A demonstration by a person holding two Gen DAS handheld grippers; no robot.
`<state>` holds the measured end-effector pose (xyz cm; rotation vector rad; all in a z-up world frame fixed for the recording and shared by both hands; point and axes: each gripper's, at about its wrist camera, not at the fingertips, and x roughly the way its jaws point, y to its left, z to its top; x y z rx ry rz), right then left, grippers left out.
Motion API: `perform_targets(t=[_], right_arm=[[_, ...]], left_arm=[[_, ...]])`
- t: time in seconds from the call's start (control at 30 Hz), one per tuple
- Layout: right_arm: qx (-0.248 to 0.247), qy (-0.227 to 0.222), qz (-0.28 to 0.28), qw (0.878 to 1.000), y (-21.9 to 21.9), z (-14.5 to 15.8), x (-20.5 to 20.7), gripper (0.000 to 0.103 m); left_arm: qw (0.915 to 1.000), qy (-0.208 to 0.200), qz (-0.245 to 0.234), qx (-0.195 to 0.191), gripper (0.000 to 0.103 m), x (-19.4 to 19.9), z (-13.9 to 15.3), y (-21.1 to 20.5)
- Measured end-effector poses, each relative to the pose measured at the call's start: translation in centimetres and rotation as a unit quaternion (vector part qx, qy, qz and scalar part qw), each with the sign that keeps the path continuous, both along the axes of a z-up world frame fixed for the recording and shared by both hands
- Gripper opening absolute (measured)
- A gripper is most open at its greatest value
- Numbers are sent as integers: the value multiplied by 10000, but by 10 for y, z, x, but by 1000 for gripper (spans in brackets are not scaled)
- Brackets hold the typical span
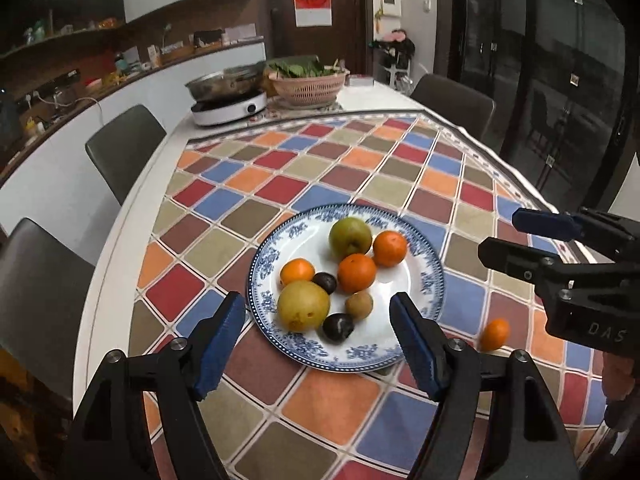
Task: Organize fruits
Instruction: 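Move both tools back toward the brown kiwi and last tangerine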
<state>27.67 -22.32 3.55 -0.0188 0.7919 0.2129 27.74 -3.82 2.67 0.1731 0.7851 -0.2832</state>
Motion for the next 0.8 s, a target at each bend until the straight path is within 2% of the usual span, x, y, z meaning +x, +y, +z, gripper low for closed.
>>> perform_targets(t=[0.23, 0.47, 0.8], right_arm=[[-101, -331, -69, 9994, -13, 17, -30, 58], [-95, -461, -100, 9988, -30, 23, -56, 58], [-127, -542, -94, 9984, -48, 19, -85, 58]], left_arm=[[9996, -245, -135, 67, 74, -29, 16, -14], [9985, -461, -281, 133, 75, -57, 23, -33], [9992, -274, -269, -121, 75, -82, 7, -46]])
